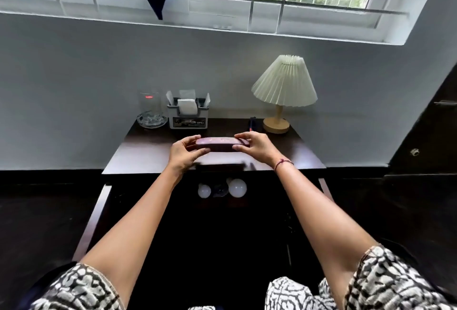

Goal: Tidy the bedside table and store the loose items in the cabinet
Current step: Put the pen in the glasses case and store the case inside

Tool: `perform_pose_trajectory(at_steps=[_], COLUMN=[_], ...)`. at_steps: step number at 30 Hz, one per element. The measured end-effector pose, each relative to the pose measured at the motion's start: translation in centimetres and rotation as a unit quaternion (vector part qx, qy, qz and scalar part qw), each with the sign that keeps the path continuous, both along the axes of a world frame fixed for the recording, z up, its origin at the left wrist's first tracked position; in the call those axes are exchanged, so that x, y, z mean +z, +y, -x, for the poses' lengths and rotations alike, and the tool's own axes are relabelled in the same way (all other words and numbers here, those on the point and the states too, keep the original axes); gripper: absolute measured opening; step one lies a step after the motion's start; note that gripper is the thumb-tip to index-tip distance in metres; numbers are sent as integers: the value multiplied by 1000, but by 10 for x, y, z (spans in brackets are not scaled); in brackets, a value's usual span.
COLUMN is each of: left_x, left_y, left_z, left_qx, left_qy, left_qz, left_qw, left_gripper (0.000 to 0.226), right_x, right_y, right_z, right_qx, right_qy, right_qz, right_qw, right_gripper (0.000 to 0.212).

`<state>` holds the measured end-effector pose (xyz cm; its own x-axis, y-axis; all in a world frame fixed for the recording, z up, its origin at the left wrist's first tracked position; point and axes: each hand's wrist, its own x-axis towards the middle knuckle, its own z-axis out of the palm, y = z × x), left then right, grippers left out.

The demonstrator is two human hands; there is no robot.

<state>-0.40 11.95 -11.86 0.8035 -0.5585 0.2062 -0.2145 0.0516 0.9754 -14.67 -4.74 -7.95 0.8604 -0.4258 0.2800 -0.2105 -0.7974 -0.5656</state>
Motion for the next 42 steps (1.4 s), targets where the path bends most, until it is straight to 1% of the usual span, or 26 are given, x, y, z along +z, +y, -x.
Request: perform_pose_trajectory(at_steps=[3,5,11,15,18,20,23,24,26,28,30,32,34,36,37,39,41,42], left_x=[-11,-15,-20,-21,-20,-19,-18,-17,-16,-16,-16,-17,-18,-19,-19,-20,-21,-21], left_y=[-11,-15,-16,-14,-12,-10,-7,-6,-5,-5,-5,-5,-5,-5,-5,-7,-8,-8], left_z=[-6,-11,-24,-23,-22,-22,-22,-21,-21,-20,-20,-20,-20,-22,-23,-24,-26,-27], left_qx=[-16,-21,-28,-39,-49,-60,-69,-71,-73,-75,-73,-67,-65,-63,-60,-55,-53,-56], left_qy=[12,13,2,8,19,22,14,6,0,-3,-7,-12,-19,-16,-9,12,27,32], left_qz=[1,-1,-17,-20,-20,-16,-6,-6,-4,-1,-1,-3,-3,3,9,22,28,29], left_qw=[1000,1000,999,999,998,998,997,997,997,997,997,998,998,998,998,998,998,998], left_gripper=[56,56,58,59,58,57,57,57,59,60,62,63,64,65,65,65,66,67], right_x=[-16,-27,-55,-58,-57,-55,-57,-57,-58,-56,-53,-51,-46,-41,-40,-42,-47,-48], right_y=[3,4,6,5,6,8,10,10,9,11,10,7,-1,-13,-21,-35,-43,-44], right_z=[-15,-25,-37,-42,-42,-40,-36,-35,-35,-35,-37,-37,-35,-30,-26,-17,-10,-9], right_qx=[14,22,11,13,21,21,-4,-12,-12,-5,17,53,79,68,49,21,35,52], right_qy=[20,32,29,54,70,53,-26,-42,-54,-47,-26,2,-23,-67,-93,-127,-134,-126], right_qz=[108,161,278,343,364,392,489,503,509,492,447,348,217,91,33,-82,-203,-245], right_qw=[994,986,960,938,928,918,872,863,859,869,894,936,973,991,994,988,969,960], right_gripper=[53,56,58,58,56,54,49,48,46,46,49,48,49,54,55,54,54,57])
